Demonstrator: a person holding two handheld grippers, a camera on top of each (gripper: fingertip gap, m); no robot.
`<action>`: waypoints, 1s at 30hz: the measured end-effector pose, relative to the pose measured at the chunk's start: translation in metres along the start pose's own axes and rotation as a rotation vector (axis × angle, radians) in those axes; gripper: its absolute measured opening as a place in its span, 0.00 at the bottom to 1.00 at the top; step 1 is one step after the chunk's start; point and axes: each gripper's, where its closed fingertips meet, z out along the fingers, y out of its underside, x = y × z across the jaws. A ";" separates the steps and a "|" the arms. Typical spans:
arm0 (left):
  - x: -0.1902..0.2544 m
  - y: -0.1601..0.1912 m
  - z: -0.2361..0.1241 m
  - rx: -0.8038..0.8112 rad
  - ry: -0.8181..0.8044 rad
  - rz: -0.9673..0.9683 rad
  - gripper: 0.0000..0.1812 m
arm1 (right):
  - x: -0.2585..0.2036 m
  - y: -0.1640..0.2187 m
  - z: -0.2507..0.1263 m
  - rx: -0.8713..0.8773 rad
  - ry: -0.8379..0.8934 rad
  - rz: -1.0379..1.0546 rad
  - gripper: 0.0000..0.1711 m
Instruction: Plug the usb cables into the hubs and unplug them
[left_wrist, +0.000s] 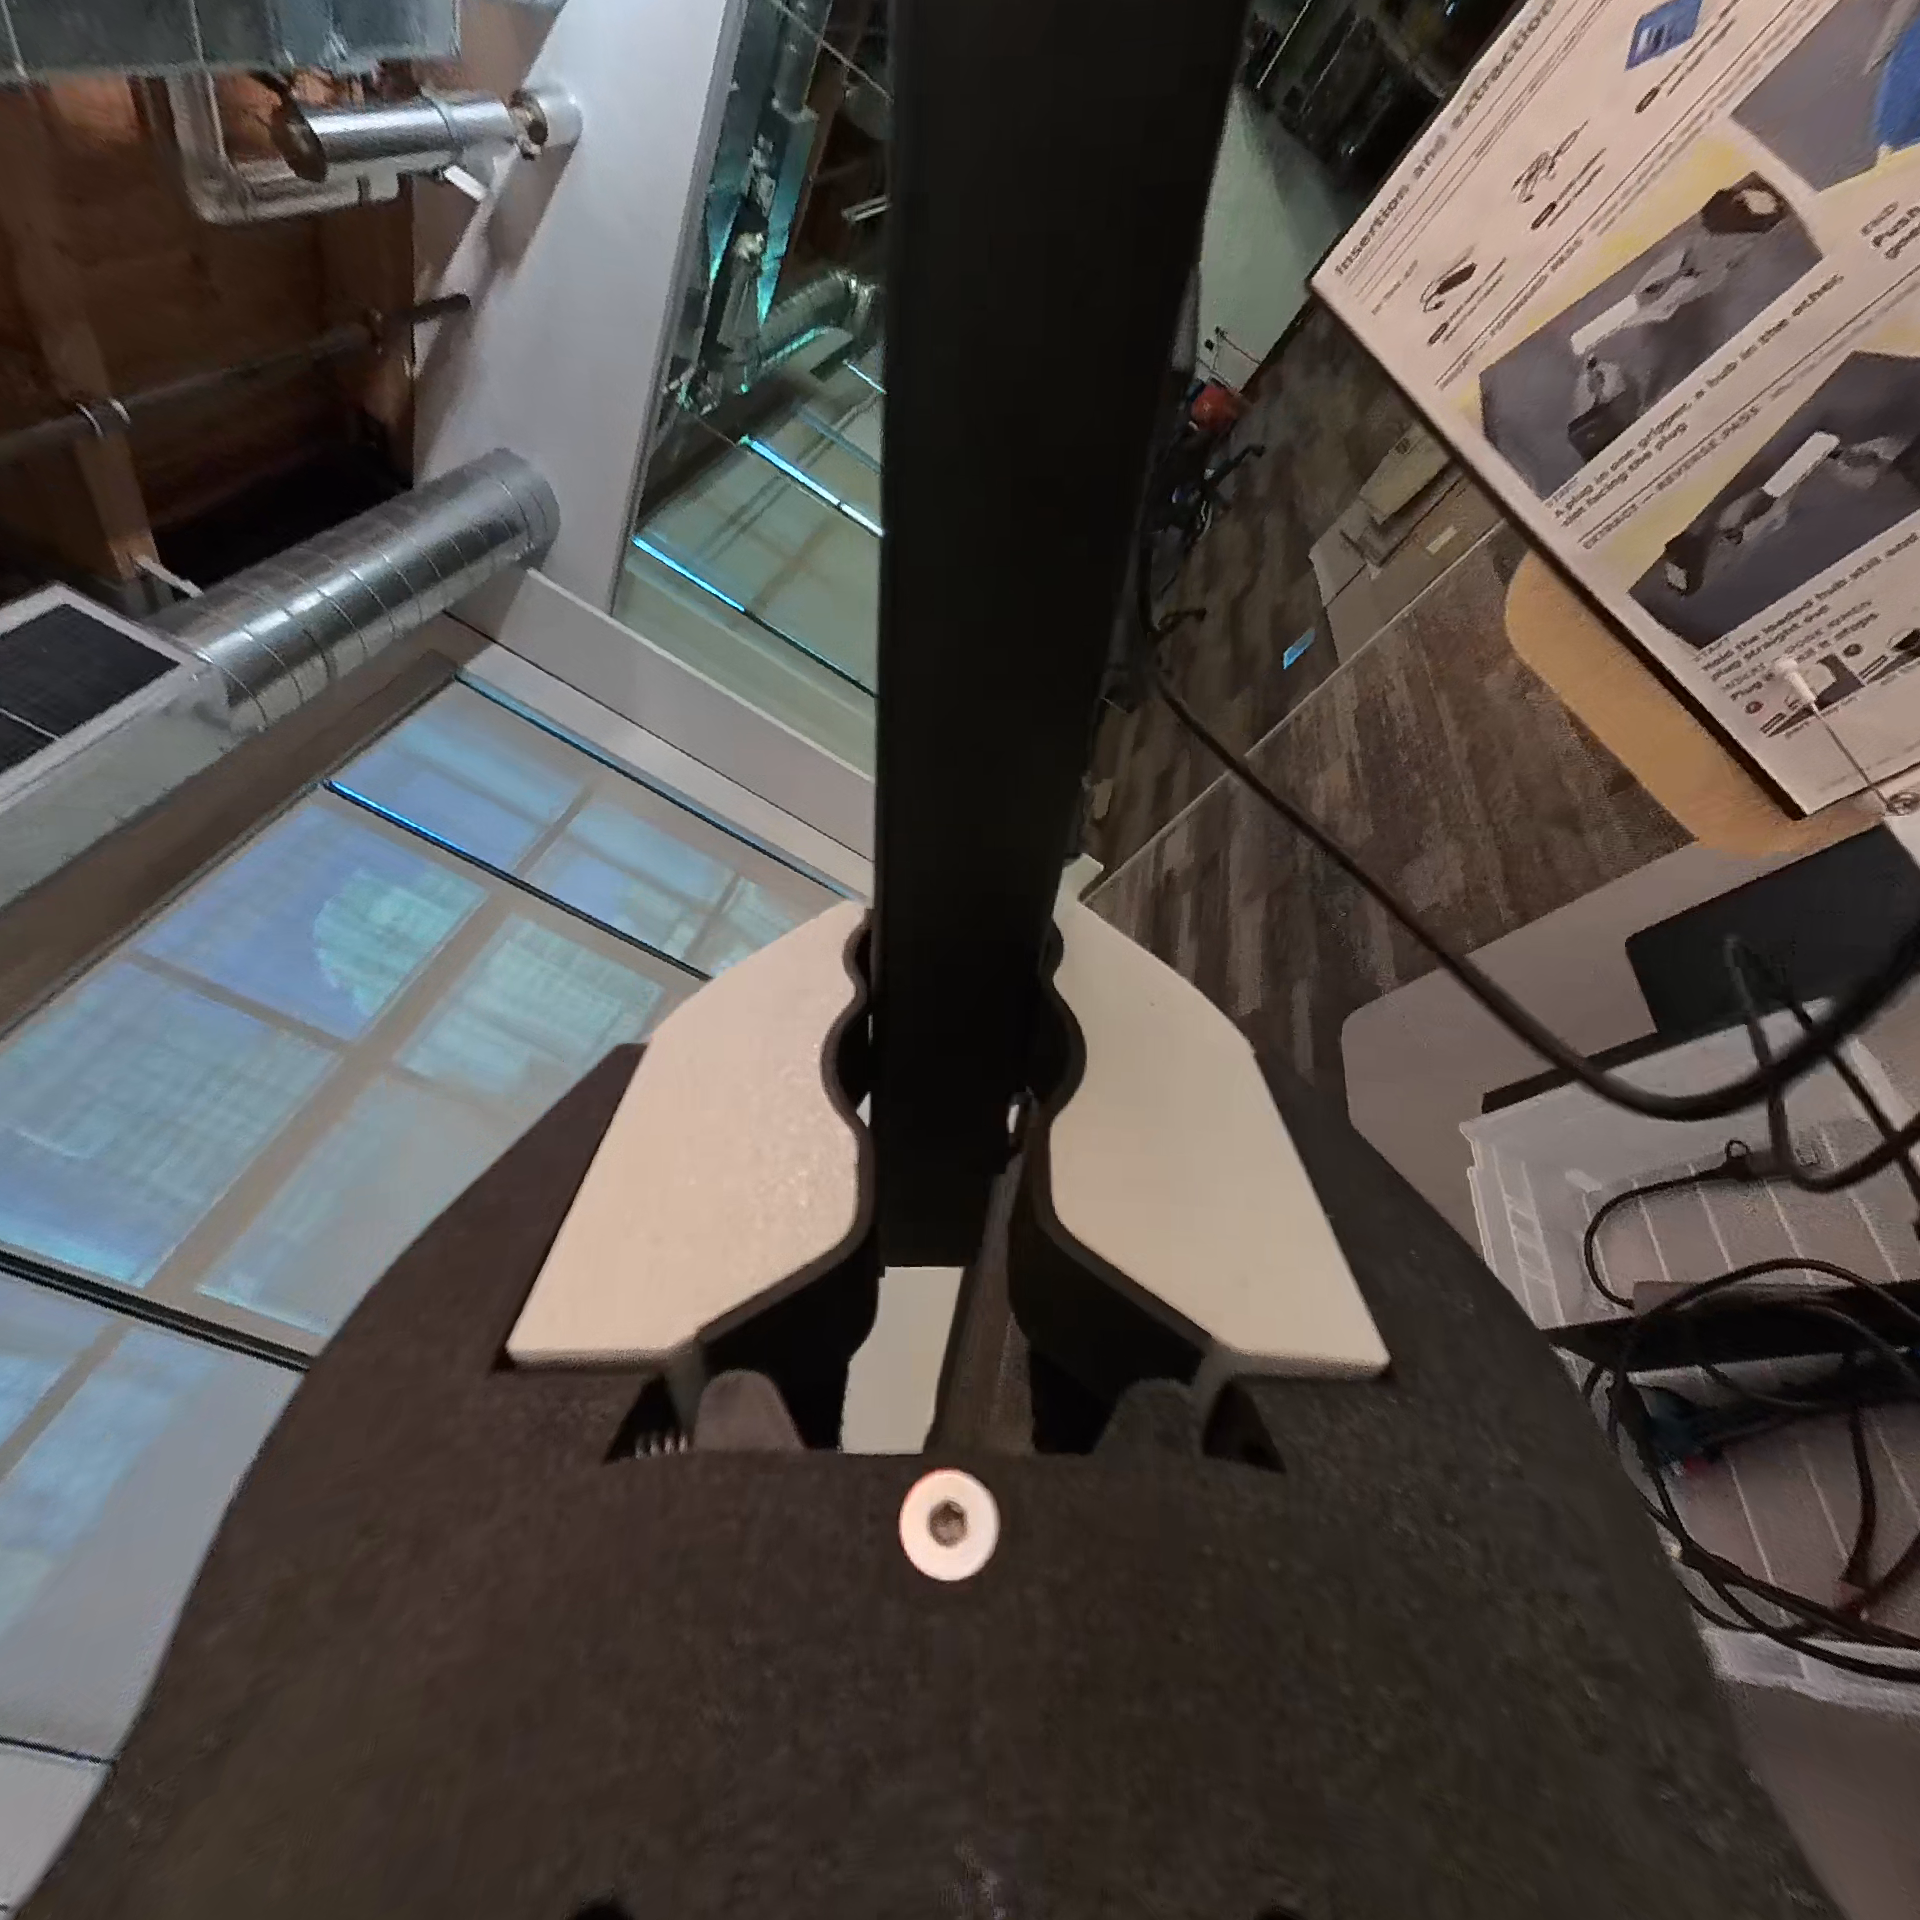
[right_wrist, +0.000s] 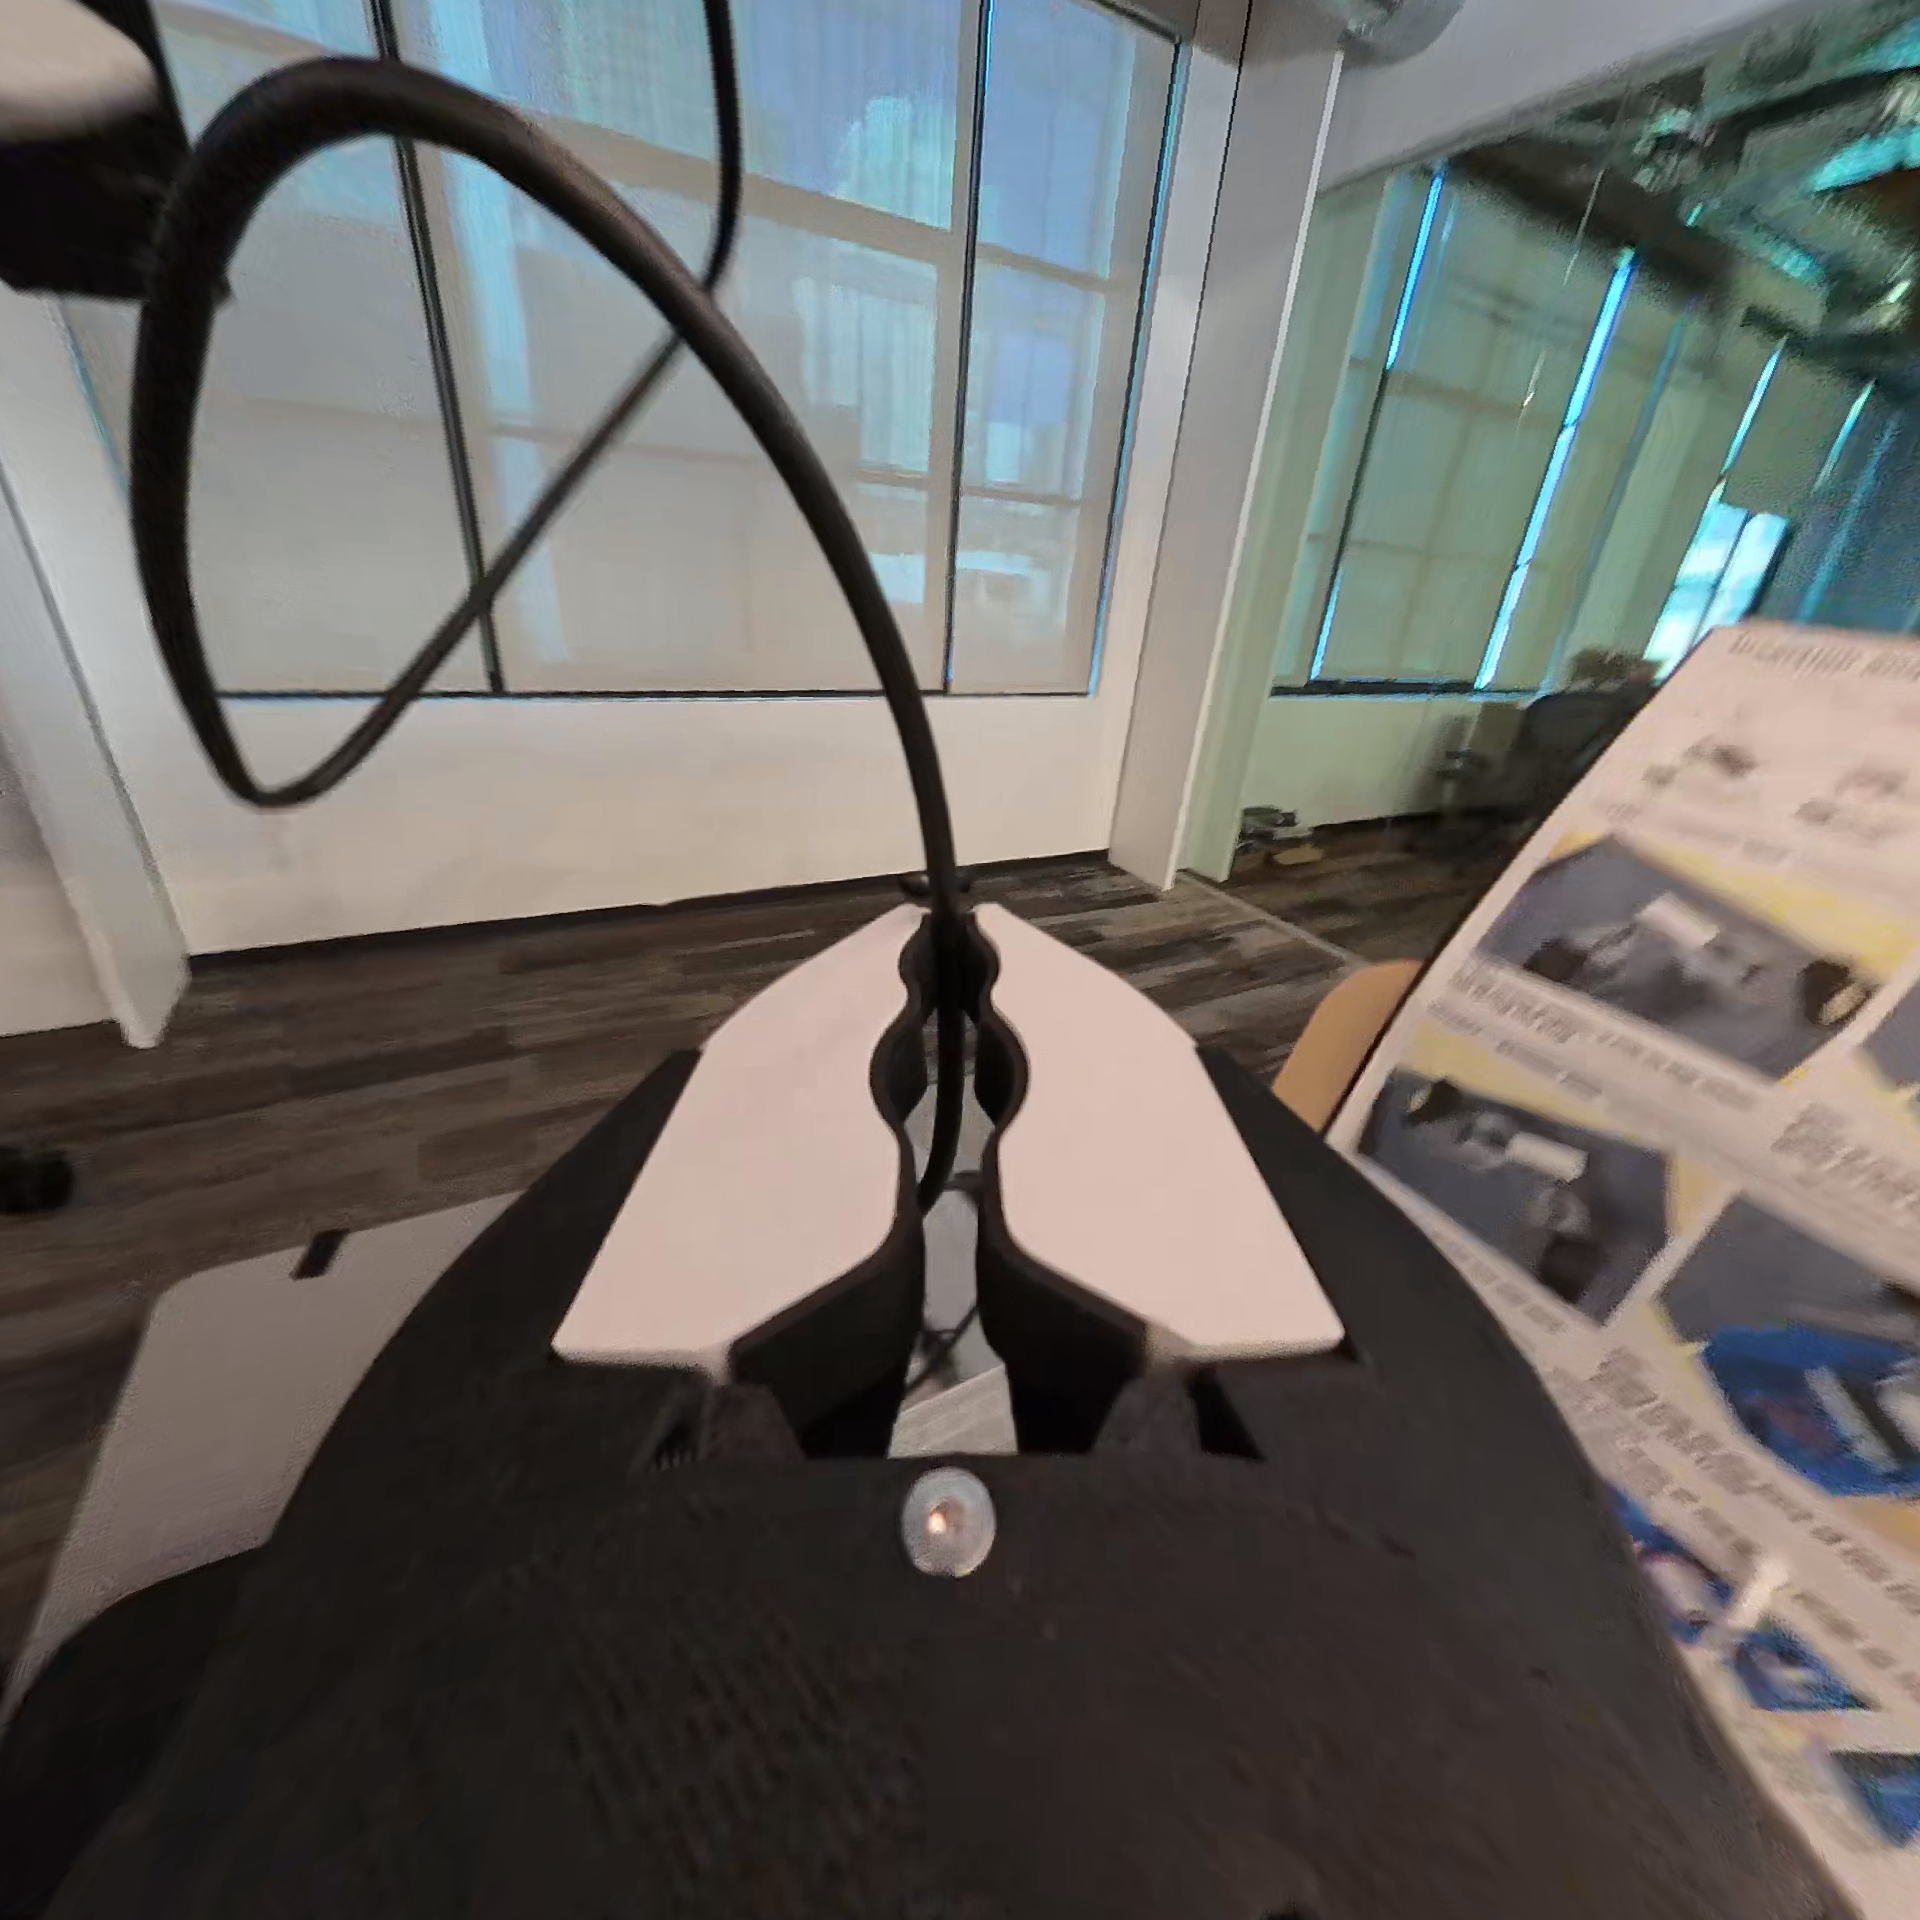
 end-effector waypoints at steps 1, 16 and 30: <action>-0.002 0.006 0.000 -0.002 0.003 -0.010 0.14 | -0.002 -0.013 -0.003 0.000 0.014 -0.045 0.02; 0.081 0.047 -0.001 0.106 0.294 -0.152 0.14 | 0.040 0.070 -0.066 -0.391 0.165 -0.059 0.02; 0.263 0.107 -0.003 0.183 0.568 -0.165 0.14 | 0.137 0.270 -0.133 -0.857 0.420 0.150 0.02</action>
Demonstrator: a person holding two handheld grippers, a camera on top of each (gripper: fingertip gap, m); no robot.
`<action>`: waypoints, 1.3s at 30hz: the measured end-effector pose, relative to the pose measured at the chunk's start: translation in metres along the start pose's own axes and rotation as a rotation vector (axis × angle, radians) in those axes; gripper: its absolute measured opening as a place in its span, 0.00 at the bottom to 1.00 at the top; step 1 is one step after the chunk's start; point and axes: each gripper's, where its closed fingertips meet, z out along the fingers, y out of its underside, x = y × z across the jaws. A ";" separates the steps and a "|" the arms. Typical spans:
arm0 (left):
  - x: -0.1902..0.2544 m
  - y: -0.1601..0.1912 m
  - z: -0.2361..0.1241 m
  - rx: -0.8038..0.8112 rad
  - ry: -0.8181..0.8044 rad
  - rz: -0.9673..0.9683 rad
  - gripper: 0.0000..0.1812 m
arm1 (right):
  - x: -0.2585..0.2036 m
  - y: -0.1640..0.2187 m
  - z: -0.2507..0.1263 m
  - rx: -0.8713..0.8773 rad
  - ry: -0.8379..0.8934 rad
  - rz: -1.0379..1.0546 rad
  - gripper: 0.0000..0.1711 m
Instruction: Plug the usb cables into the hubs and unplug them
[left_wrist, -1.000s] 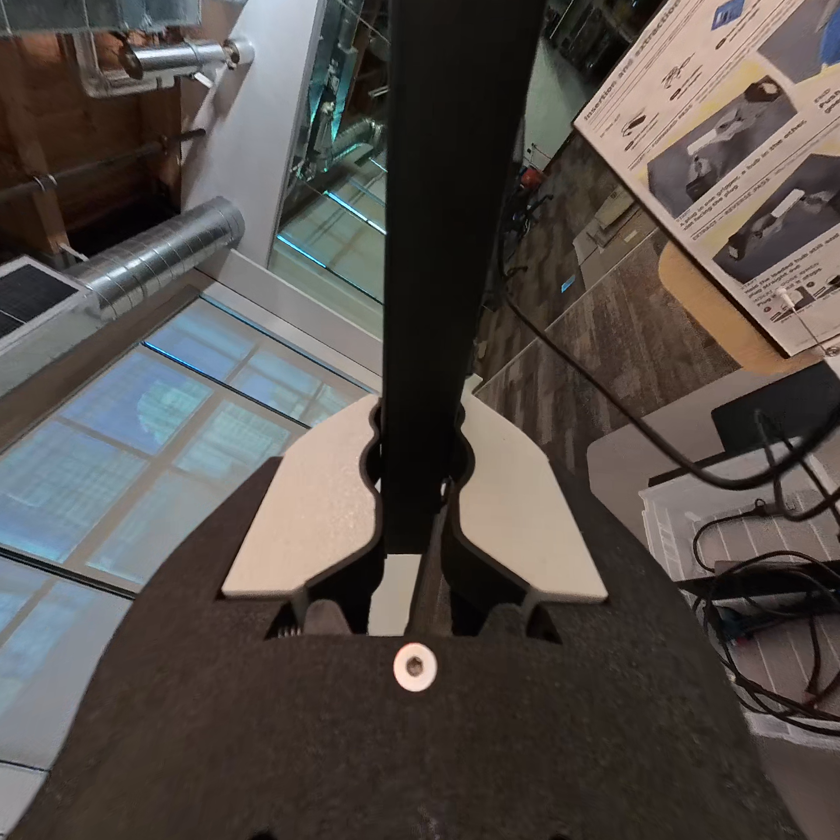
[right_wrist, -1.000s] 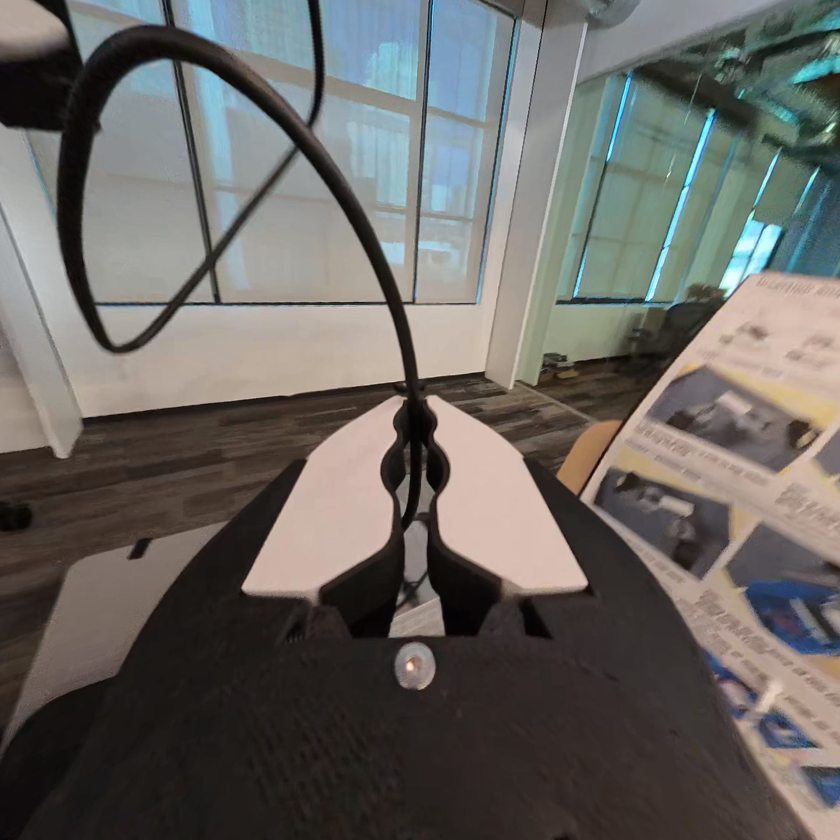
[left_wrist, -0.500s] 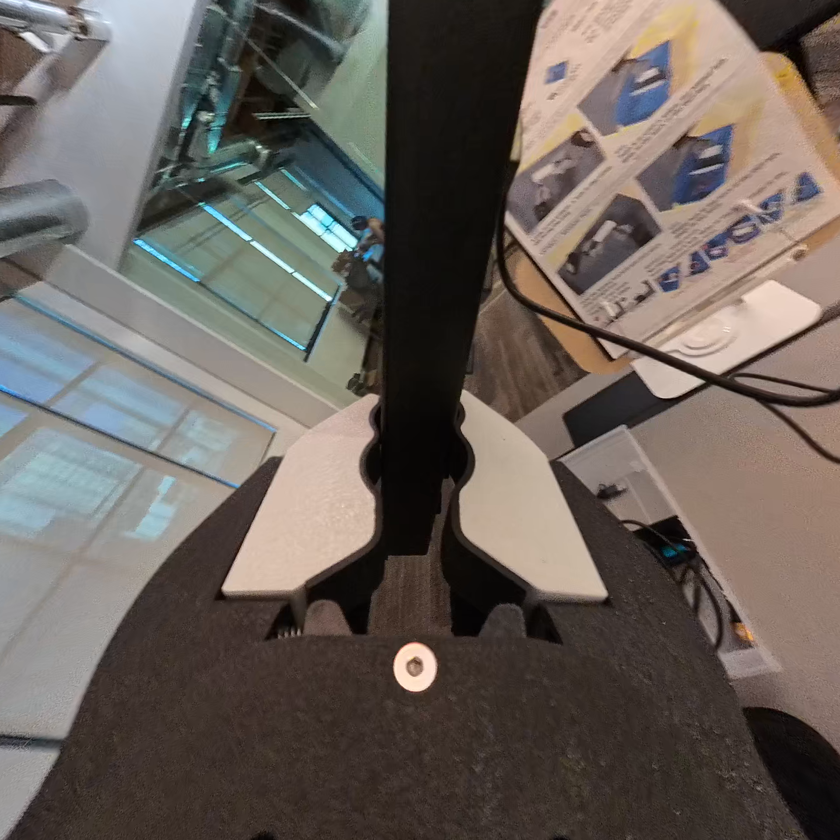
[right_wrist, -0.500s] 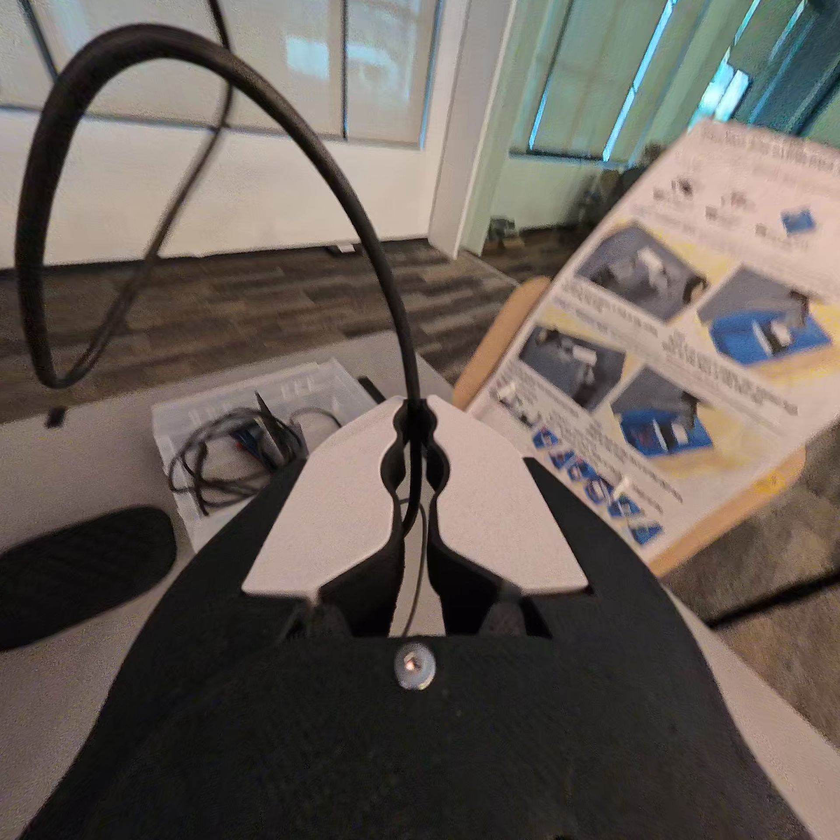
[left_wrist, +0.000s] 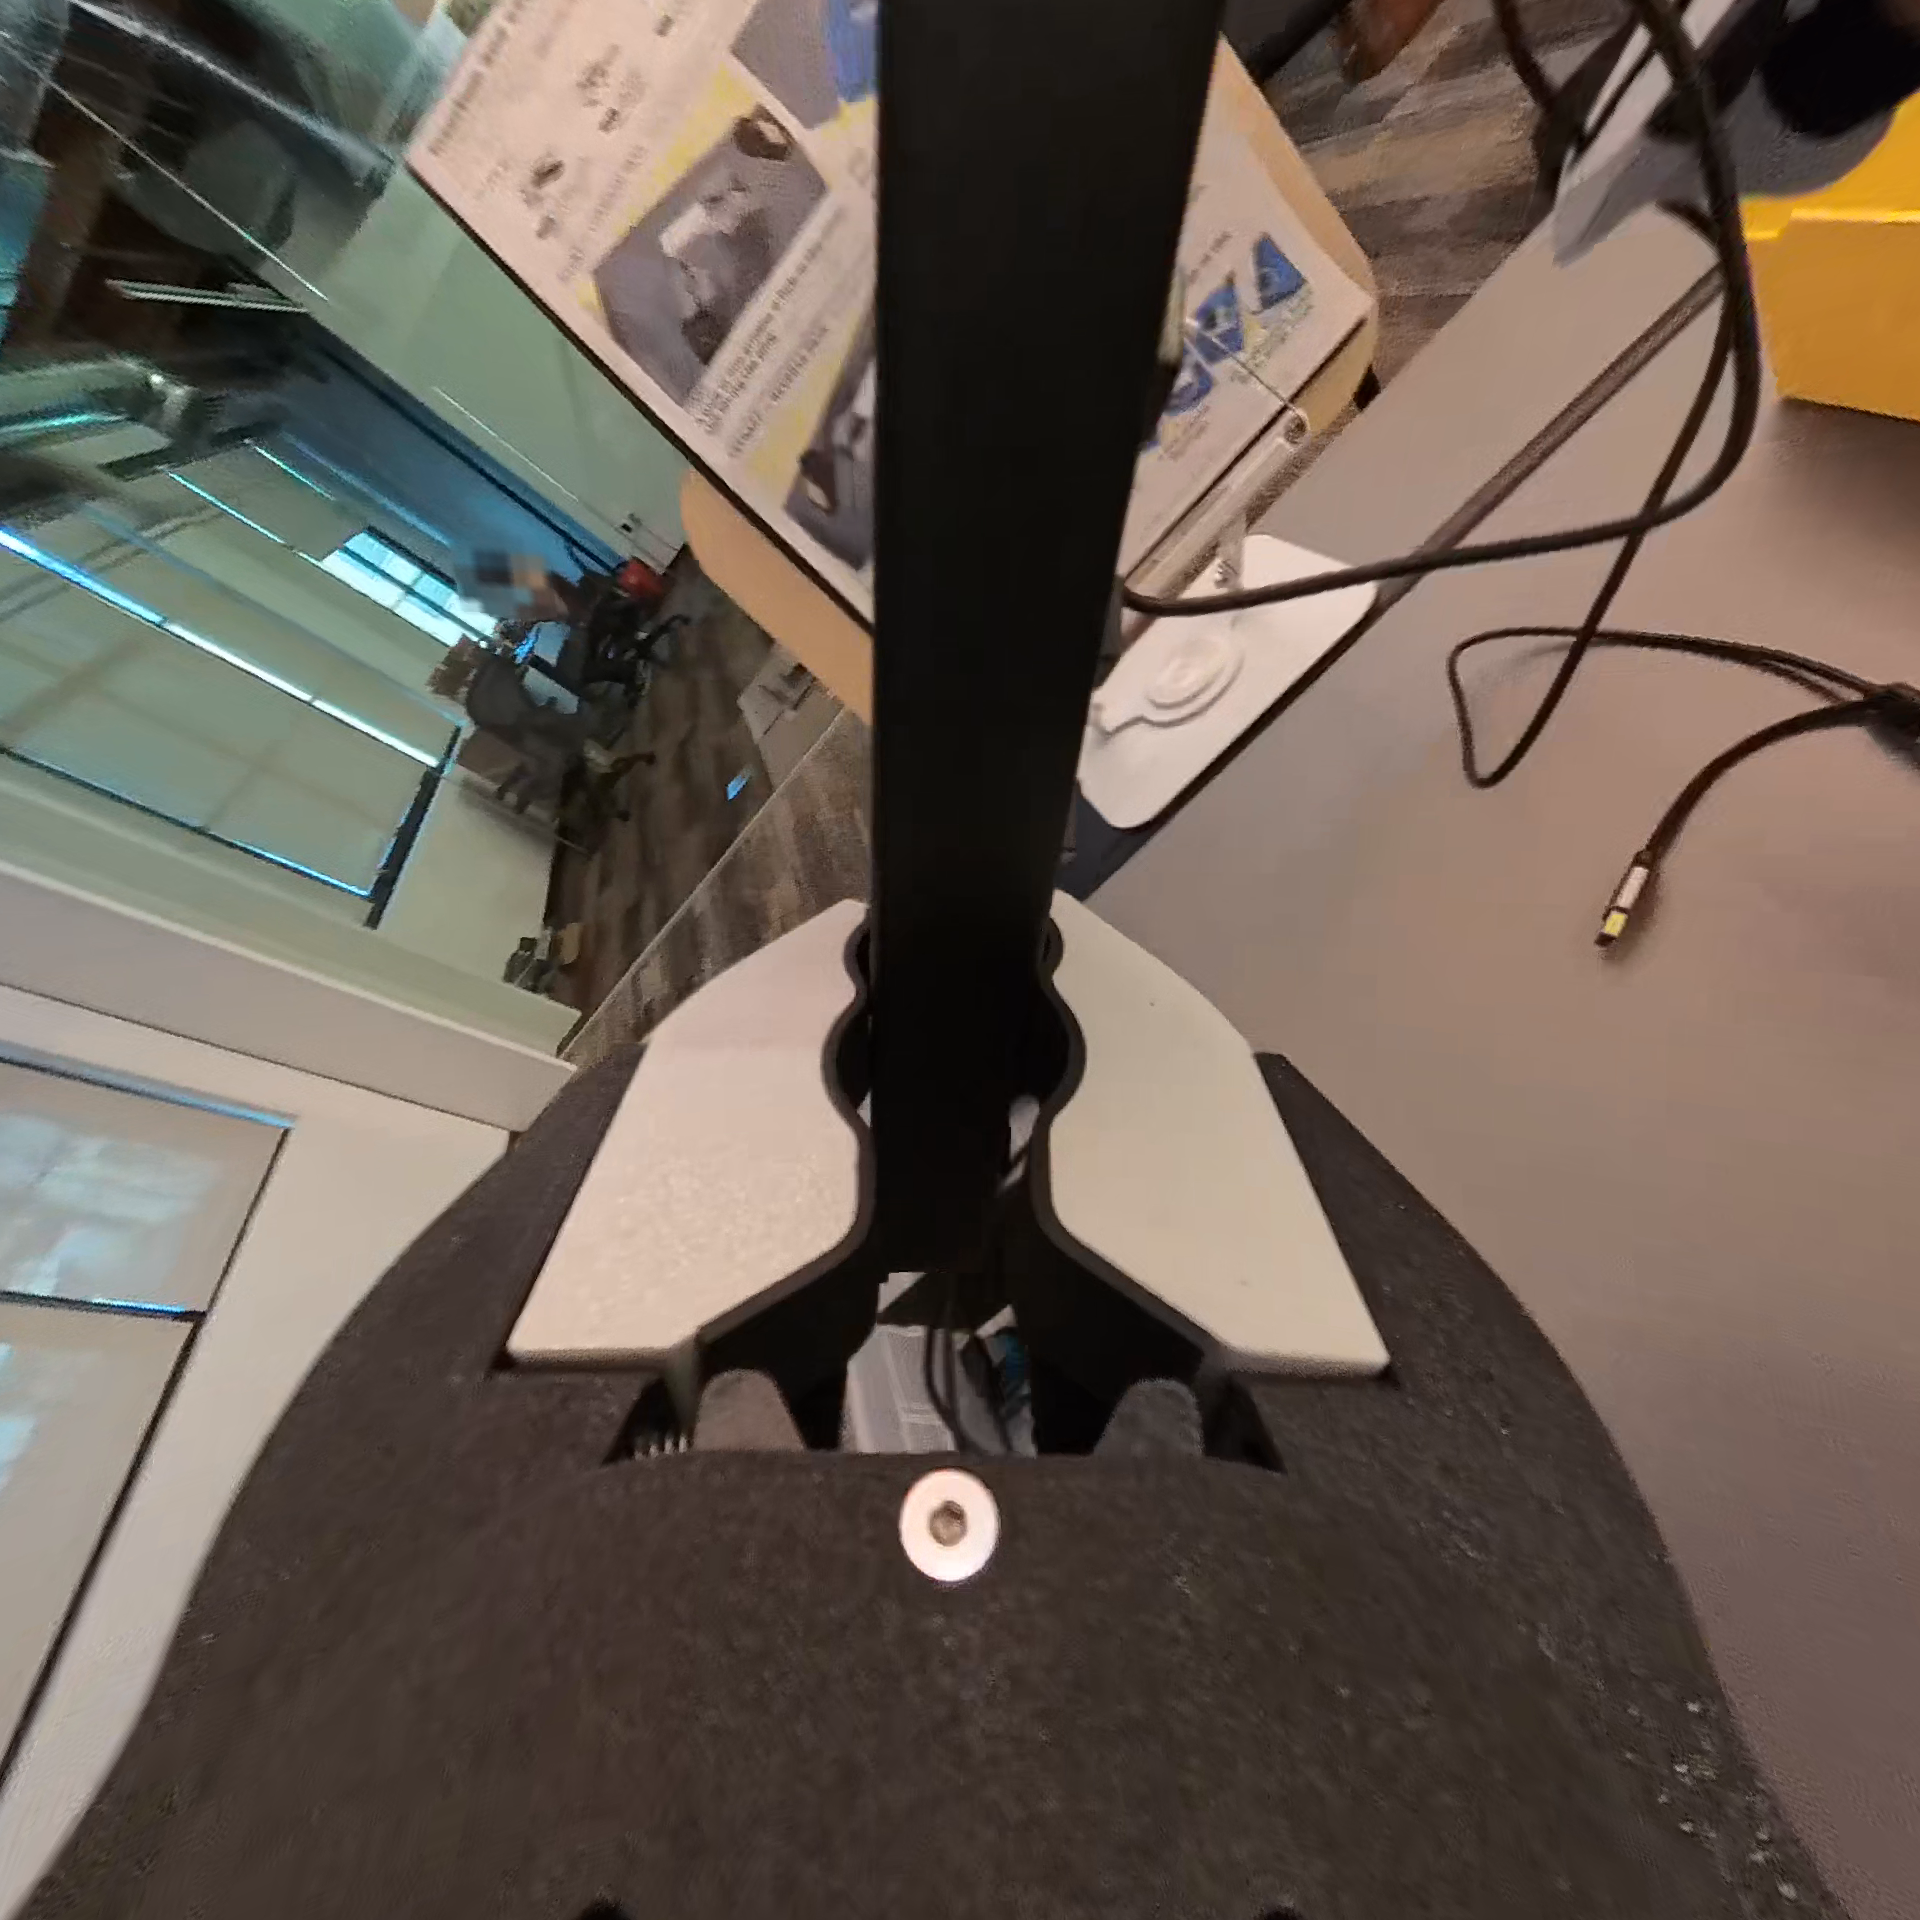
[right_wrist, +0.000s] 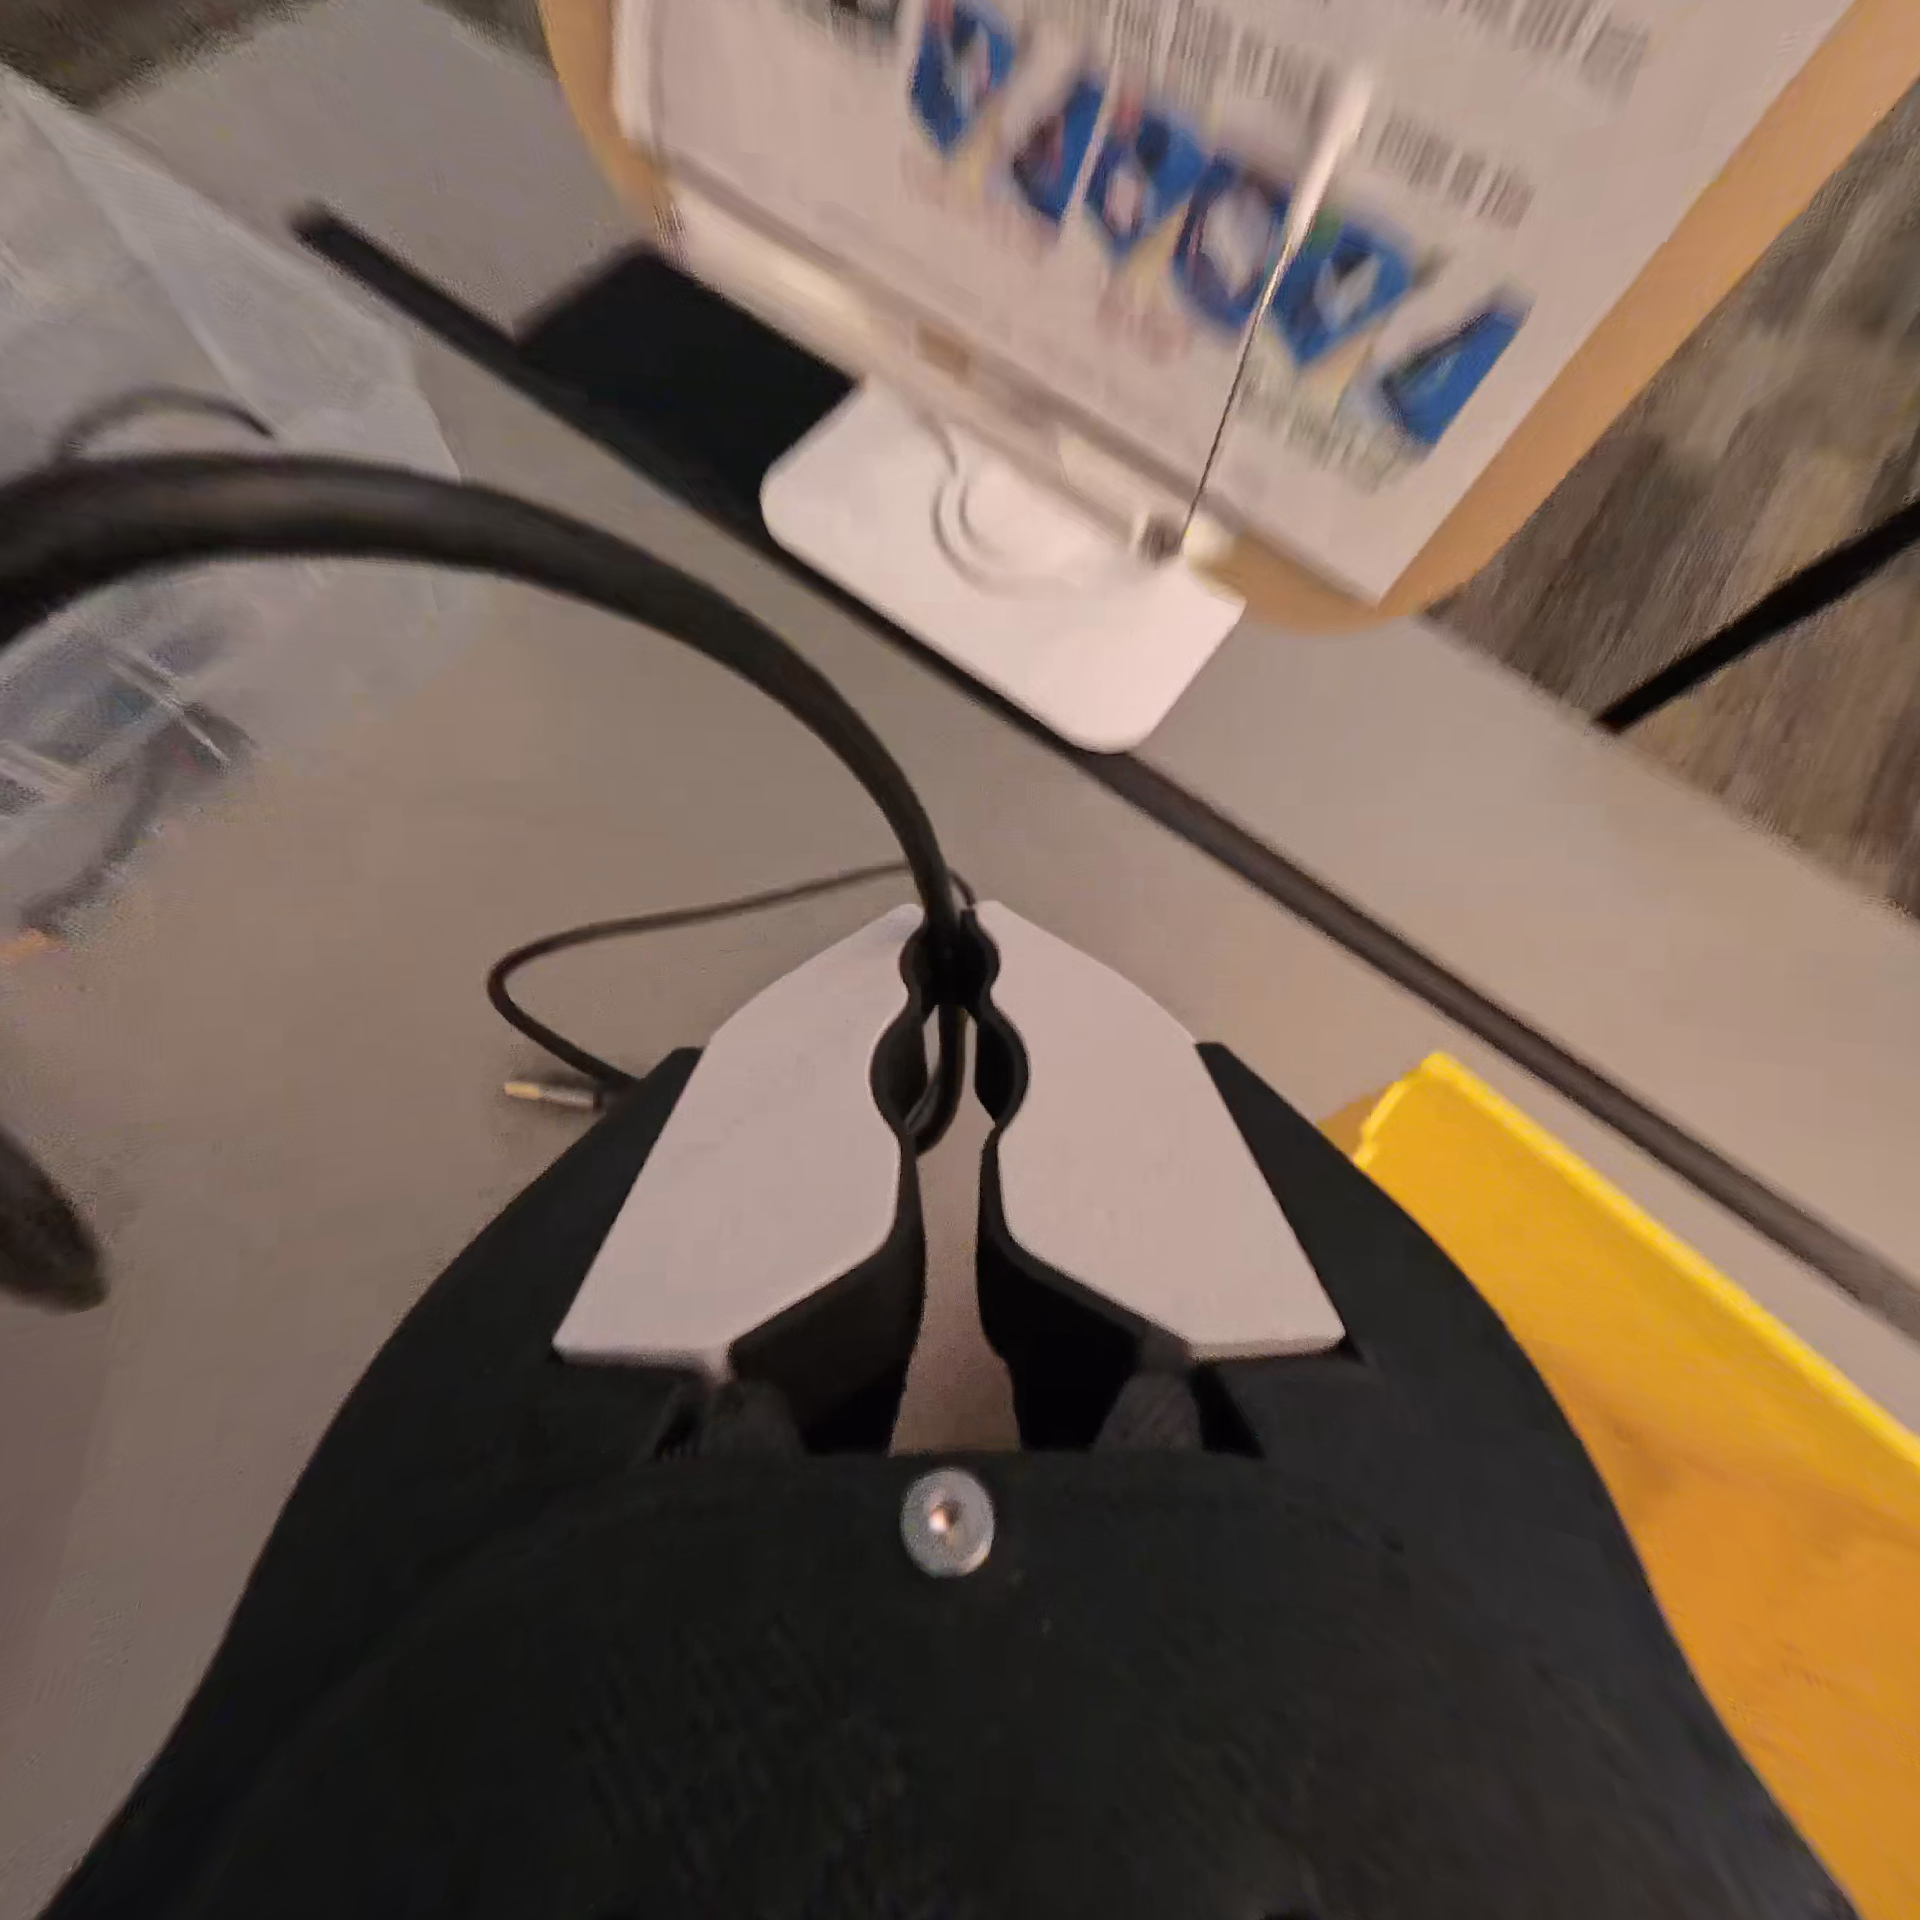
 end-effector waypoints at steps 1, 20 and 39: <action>0.009 0.006 0.005 0.003 0.025 -0.005 0.14 | -0.002 0.016 0.014 -0.050 -0.002 0.008 0.02; 0.058 0.089 0.061 -0.147 0.282 0.008 0.14 | -0.074 0.099 0.022 -0.228 -0.207 -0.114 0.27; 0.110 0.012 0.079 -0.092 0.649 -0.368 0.14 | -0.145 0.112 -0.139 -0.062 -0.879 -0.558 0.23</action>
